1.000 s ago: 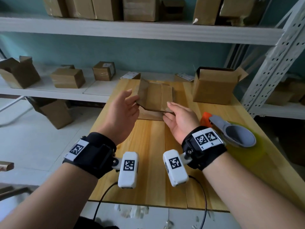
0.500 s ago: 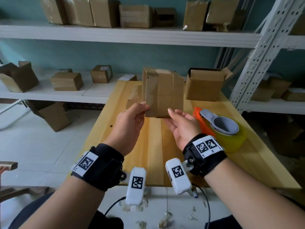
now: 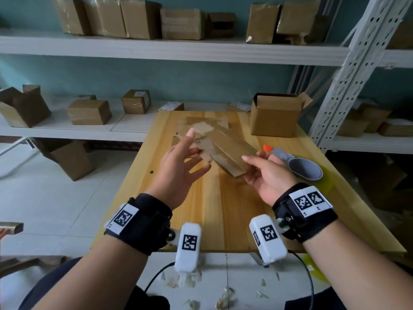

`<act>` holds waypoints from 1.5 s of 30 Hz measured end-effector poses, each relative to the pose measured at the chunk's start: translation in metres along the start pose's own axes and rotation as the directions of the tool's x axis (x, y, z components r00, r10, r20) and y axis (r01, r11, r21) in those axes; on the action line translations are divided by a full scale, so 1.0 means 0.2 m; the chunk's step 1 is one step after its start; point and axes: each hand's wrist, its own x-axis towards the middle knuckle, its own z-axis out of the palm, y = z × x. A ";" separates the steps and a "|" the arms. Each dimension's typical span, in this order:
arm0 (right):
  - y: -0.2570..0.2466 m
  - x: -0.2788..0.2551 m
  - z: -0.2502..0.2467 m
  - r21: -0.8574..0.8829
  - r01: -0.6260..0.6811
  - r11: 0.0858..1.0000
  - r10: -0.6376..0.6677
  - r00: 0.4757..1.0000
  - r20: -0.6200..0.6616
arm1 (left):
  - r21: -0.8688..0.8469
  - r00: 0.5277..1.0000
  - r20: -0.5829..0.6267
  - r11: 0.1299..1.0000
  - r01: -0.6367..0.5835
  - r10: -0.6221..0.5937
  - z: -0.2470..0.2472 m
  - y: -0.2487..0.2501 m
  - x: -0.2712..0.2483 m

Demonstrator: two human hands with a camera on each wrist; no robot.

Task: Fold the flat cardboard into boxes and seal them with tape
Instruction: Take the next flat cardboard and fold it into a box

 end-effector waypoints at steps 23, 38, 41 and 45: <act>-0.05 0.07 -0.11 -0.277 0.004 0.961 0.053 0.979 0.199 | -0.069 0.938 -0.346 0.996 -0.061 0.034 0.00 -0.05 0.12; -0.05 -0.06 -0.14 -0.604 0.371 0.705 -0.158 0.913 0.376 | -0.163 0.931 -0.355 0.975 -0.149 0.083 0.01 -0.08 -0.05; -0.04 -0.09 -0.14 -0.591 0.522 0.615 -0.287 0.846 0.449 | -0.146 0.942 -0.327 0.982 -0.123 0.070 0.00 -0.07 -0.07; -0.06 -0.07 -0.16 -0.580 0.561 0.591 -0.338 0.825 0.454 | -0.025 0.979 -0.196 0.998 -0.063 0.057 -0.03 -0.05 -0.05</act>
